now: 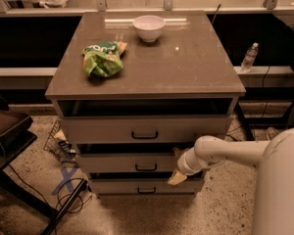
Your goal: Open middle drawer
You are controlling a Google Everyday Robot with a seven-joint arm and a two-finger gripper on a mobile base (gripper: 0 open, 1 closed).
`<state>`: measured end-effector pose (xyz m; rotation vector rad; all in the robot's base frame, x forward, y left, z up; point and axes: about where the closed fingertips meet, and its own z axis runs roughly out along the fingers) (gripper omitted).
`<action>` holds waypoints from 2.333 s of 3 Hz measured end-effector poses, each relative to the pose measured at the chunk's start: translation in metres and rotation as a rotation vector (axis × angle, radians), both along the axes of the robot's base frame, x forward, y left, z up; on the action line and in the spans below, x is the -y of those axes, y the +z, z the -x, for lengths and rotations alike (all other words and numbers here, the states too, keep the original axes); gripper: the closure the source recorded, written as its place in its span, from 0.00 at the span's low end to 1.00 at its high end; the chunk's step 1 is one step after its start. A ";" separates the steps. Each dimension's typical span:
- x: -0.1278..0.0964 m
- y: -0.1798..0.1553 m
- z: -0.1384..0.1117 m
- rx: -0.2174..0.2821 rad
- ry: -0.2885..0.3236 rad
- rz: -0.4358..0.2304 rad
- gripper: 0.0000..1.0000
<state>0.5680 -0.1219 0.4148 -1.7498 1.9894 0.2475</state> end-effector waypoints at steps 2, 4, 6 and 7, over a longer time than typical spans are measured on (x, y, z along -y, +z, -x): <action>0.005 -0.004 0.001 -0.014 -0.008 0.020 0.76; 0.005 0.001 0.001 -0.014 -0.008 0.020 1.00; 0.005 0.015 0.001 -0.014 -0.008 0.020 1.00; 0.005 0.016 0.001 -0.014 -0.008 0.020 1.00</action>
Offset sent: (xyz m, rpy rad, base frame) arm -0.1032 -0.0777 -0.0039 -0.0317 0.0777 -0.1835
